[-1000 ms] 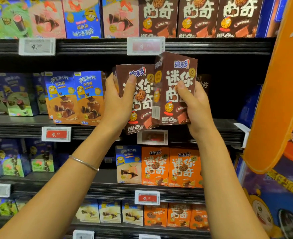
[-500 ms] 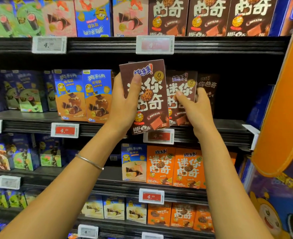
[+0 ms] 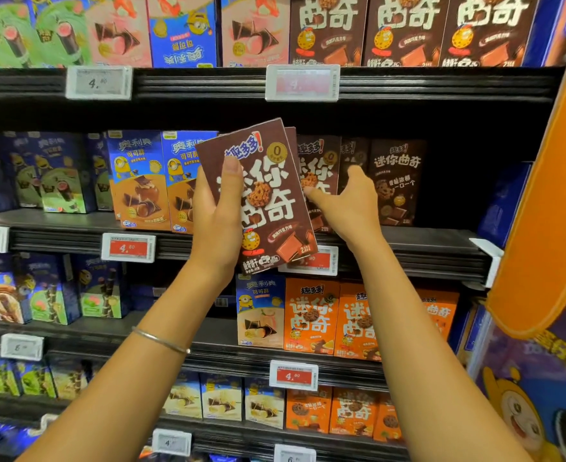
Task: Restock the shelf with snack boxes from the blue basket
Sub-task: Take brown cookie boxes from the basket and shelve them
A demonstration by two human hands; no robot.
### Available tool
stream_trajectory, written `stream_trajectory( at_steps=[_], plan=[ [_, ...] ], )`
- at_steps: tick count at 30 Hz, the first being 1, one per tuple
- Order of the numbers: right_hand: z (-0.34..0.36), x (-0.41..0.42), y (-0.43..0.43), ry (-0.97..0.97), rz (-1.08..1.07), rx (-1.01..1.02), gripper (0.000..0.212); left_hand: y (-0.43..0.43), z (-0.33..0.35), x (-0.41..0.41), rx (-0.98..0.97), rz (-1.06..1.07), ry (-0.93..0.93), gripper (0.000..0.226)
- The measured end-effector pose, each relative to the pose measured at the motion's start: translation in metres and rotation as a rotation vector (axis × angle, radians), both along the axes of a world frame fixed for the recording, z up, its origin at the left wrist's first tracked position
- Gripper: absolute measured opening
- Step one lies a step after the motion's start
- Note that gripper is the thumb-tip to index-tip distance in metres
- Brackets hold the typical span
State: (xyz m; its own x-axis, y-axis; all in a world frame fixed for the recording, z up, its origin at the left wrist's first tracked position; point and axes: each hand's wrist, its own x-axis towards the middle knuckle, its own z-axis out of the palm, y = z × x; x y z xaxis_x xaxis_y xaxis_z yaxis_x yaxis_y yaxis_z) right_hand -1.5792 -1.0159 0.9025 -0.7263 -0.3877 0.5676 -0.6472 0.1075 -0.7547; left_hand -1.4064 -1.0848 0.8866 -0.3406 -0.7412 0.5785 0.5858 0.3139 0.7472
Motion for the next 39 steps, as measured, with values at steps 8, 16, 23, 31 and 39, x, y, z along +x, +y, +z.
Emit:
stream_trajectory(
  at_steps=[8,16,23,31,39],
  plan=[
    [0.0,-0.004,-0.019,0.03,-0.084,0.068,0.055,-0.004,0.0,0.0,0.069,-0.034,0.002,0.022],
    [0.001,0.0,-0.026,0.029,-0.078,0.1,0.046,-0.004,0.002,-0.004,0.051,-0.041,0.027,0.03],
    [0.004,0.013,0.007,-0.05,0.035,-0.204,0.054,-0.002,0.004,-0.011,0.027,-0.077,0.036,0.05],
    [-0.002,0.043,0.043,0.087,0.407,-0.194,0.069,0.015,0.017,-0.045,-0.11,-0.028,0.015,0.057],
    [-0.008,0.009,0.069,-0.103,0.35,-0.409,0.055,0.006,0.027,-0.062,-0.119,0.09,-0.122,0.029]
  ],
)
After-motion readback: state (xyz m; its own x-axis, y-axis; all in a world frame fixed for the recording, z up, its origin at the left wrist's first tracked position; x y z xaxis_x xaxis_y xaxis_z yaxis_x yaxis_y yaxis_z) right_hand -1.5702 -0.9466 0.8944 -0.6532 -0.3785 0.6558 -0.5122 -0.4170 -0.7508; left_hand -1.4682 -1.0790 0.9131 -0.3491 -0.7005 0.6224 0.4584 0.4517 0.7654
